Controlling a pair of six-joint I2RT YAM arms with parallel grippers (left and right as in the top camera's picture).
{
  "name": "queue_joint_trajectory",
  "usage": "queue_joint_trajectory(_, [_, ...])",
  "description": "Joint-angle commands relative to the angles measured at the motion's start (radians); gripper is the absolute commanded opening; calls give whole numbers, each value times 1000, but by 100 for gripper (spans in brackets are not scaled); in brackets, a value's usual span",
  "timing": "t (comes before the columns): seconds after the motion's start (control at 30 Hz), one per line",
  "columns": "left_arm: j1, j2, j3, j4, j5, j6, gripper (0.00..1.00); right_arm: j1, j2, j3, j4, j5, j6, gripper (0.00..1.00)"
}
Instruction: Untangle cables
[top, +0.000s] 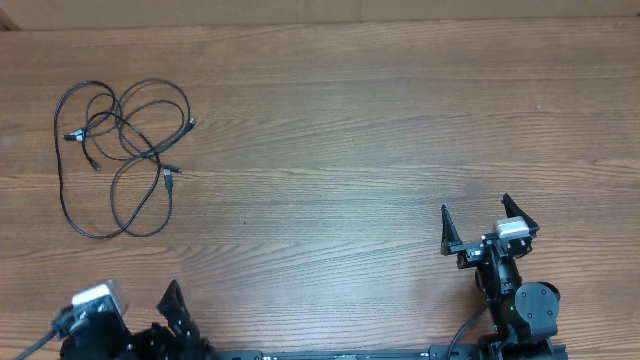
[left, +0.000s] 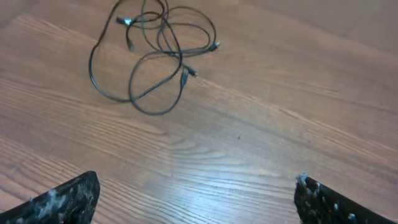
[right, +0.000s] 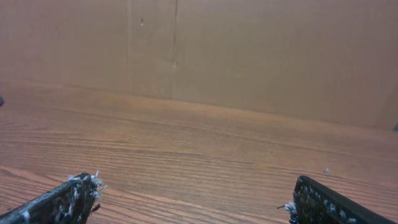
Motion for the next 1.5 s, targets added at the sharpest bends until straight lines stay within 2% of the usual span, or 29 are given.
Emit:
queue_joint_trajectory(0.0, [-1, -2, -9, 5, 4, -21, 100, -2, -8, -11, 6, -5, 0, 100])
queue_joint_trajectory(0.3, [-1, -16, -9, 12, 4, -21, 100, -2, -8, -11, 6, -5, 0, 100])
queue_joint_trajectory(0.5, [-1, -76, -39, 115, 4, -21, 100, -2, -8, -11, 6, -5, 0, 100])
queue_joint_trajectory(0.97, [-1, -338, -291, 320, 5, -21, 100, -2, -8, -11, 6, -5, 0, 100])
queue_joint_trajectory(1.07, [0, -340, -322, 416, 4, -21, 100, -2, -8, -11, 6, -5, 0, 100])
queue_joint_trajectory(1.17, [0, -340, -365, 576, 4, -21, 100, -2, -8, -11, 6, -5, 0, 100])
queue_joint_trajectory(1.27, [0, -340, -467, 857, 4, -21, 100, -2, -8, -11, 6, -5, 0, 100])
queue_joint_trajectory(1.3, [0, -340, -539, 1019, 4, -21, 99, -2, -8, -11, 6, -5, 0, 100])
queue_joint_trajectory(1.4, [0, -340, -643, 1201, 4, -21, 100, -2, -8, -11, 6, -5, 0, 100])
queue_joint_trajectory(1.47, [0, -340, -702, 1268, 4, -21, 99, -2, -8, -11, 6, -5, 0, 100])
